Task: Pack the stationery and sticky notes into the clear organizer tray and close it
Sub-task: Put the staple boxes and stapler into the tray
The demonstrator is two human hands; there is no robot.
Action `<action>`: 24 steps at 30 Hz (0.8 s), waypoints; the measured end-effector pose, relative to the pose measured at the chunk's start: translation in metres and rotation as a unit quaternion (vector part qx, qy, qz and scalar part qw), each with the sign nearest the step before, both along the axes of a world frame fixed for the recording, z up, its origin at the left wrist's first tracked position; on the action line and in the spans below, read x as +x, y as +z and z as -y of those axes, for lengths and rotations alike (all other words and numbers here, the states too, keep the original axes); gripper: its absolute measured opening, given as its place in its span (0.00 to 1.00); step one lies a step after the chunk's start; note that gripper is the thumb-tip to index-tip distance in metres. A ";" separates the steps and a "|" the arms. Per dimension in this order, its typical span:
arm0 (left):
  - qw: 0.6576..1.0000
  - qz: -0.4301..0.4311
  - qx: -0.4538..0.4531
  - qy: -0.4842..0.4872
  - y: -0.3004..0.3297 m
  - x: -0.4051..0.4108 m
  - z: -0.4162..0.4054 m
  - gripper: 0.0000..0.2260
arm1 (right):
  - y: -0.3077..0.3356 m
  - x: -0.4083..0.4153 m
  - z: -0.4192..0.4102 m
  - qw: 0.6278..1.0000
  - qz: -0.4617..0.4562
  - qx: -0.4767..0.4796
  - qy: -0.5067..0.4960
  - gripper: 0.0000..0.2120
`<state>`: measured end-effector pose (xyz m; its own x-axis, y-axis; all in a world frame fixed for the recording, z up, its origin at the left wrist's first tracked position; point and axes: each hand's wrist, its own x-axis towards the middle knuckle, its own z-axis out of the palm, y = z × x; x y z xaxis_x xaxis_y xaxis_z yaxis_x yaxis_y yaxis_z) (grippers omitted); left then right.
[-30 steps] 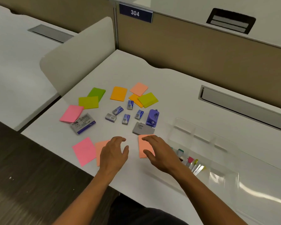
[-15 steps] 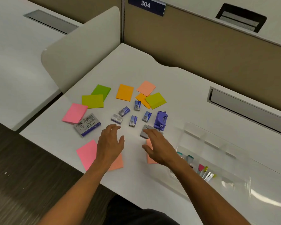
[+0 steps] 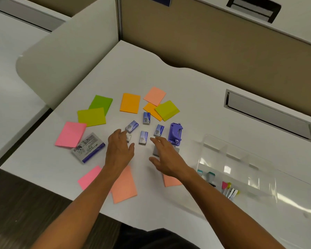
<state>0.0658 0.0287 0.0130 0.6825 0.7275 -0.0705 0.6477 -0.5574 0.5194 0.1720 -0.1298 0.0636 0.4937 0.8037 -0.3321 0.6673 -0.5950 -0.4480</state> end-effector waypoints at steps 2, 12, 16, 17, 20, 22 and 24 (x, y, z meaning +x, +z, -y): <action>1.000 -0.025 0.007 0.005 -0.005 0.003 -0.004 0.27 | -0.003 0.005 -0.006 1.000 0.000 -0.008 -0.004 0.36; 1.000 0.006 0.008 0.020 -0.015 0.011 -0.013 0.28 | -0.025 0.033 -0.042 0.996 0.077 -0.045 -0.022 0.39; 0.999 0.018 0.015 0.034 -0.013 0.011 -0.015 0.24 | -0.030 0.047 -0.054 0.992 0.095 -0.072 -0.036 0.36; 0.999 0.013 0.015 0.035 -0.012 0.011 -0.015 0.24 | -0.030 0.049 -0.055 0.992 0.094 -0.076 -0.033 0.35; 0.999 0.008 0.016 0.030 -0.011 0.011 -0.015 0.21 | -0.030 0.047 -0.056 0.992 0.105 -0.066 -0.015 0.29; 0.999 0.006 0.007 0.033 -0.010 0.010 -0.014 0.20 | -0.031 0.043 -0.057 0.991 0.115 -0.061 -0.007 0.26; 0.999 0.005 -0.006 0.032 -0.009 0.009 -0.012 0.20 | -0.032 0.039 -0.057 0.991 0.117 -0.070 -0.001 0.26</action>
